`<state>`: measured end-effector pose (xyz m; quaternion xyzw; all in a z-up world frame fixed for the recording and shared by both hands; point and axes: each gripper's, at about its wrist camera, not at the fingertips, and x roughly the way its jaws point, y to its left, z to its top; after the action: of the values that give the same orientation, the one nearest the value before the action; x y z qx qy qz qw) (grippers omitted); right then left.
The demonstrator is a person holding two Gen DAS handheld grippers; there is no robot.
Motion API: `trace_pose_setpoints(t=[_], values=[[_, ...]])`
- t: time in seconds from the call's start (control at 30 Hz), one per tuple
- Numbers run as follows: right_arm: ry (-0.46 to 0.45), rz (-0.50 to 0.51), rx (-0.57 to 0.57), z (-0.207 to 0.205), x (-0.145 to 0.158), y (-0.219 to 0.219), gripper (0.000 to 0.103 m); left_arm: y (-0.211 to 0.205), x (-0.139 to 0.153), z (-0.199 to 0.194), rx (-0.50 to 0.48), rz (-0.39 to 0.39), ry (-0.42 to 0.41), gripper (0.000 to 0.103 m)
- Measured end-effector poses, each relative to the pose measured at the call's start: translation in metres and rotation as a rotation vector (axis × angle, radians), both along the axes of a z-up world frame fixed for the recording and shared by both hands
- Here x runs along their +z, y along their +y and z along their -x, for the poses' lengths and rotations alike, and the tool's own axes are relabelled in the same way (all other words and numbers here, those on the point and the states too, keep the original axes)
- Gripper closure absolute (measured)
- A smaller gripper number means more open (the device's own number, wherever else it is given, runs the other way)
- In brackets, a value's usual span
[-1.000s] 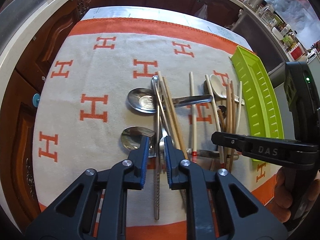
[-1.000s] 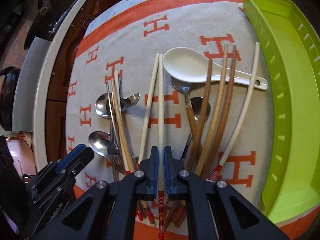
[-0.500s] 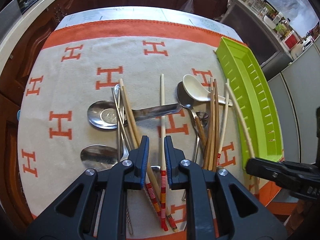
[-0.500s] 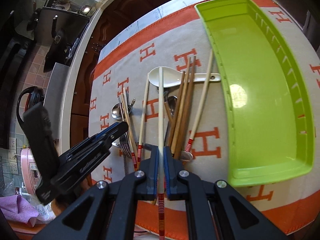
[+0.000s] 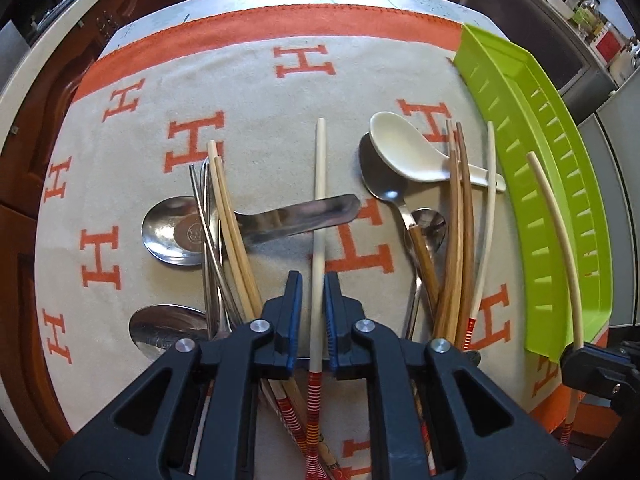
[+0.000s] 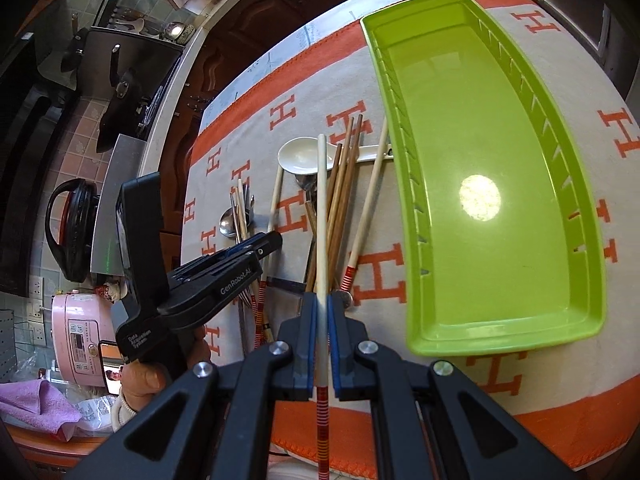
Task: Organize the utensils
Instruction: 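Lower the chopsticks into the green tray and open both tools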
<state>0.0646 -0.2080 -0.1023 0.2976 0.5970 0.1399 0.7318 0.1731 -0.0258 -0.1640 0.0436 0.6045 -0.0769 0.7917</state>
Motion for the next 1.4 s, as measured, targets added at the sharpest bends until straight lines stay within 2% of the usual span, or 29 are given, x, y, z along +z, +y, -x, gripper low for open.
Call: trace_pose_setpoints(t=[0.1, 0.23, 0.5, 0.67, 0.8, 0.97, 1.13, 1.3, 1.4], values=[[0.002, -0.006, -0.002, 0.003, -0.002, -0.003, 0.098, -0.002, 0.000, -0.001, 0.014, 0.013, 0.017, 0.099], [-0.007, -0.008, -0.010, 0.006, 0.001, -0.007, 0.098, 0.000, 0.013, 0.006, 0.030, 0.073, 0.020, 0.100], [-0.057, -0.009, -0.041, 0.014, 0.016, -0.026, 0.098, -0.004, 0.072, 0.042, 0.002, 0.219, -0.008, 0.100], [-0.075, 0.037, -0.085, 0.005, 0.023, -0.052, 0.098, -0.036, 0.117, 0.047, -0.044, 0.283, -0.072, 0.099], [-0.094, 0.127, -0.124, -0.011, 0.028, -0.075, 0.098, -0.079, 0.132, 0.037, -0.103, 0.293, -0.093, 0.099], [-0.080, 0.214, -0.150, -0.034, 0.021, -0.101, 0.098, -0.138, 0.124, 0.017, -0.145, 0.288, -0.090, 0.099], [-0.045, 0.238, -0.155, -0.054, 0.005, -0.113, 0.097, -0.172, 0.099, -0.005, -0.139, 0.265, -0.084, 0.099], [-0.026, 0.245, -0.118, -0.061, -0.013, -0.108, 0.097, -0.171, 0.058, -0.022, -0.071, 0.258, -0.042, 0.099], [-0.043, 0.262, -0.114, -0.064, -0.018, -0.106, 0.097, -0.169, 0.045, -0.025, -0.041, 0.252, -0.050, 0.099]])
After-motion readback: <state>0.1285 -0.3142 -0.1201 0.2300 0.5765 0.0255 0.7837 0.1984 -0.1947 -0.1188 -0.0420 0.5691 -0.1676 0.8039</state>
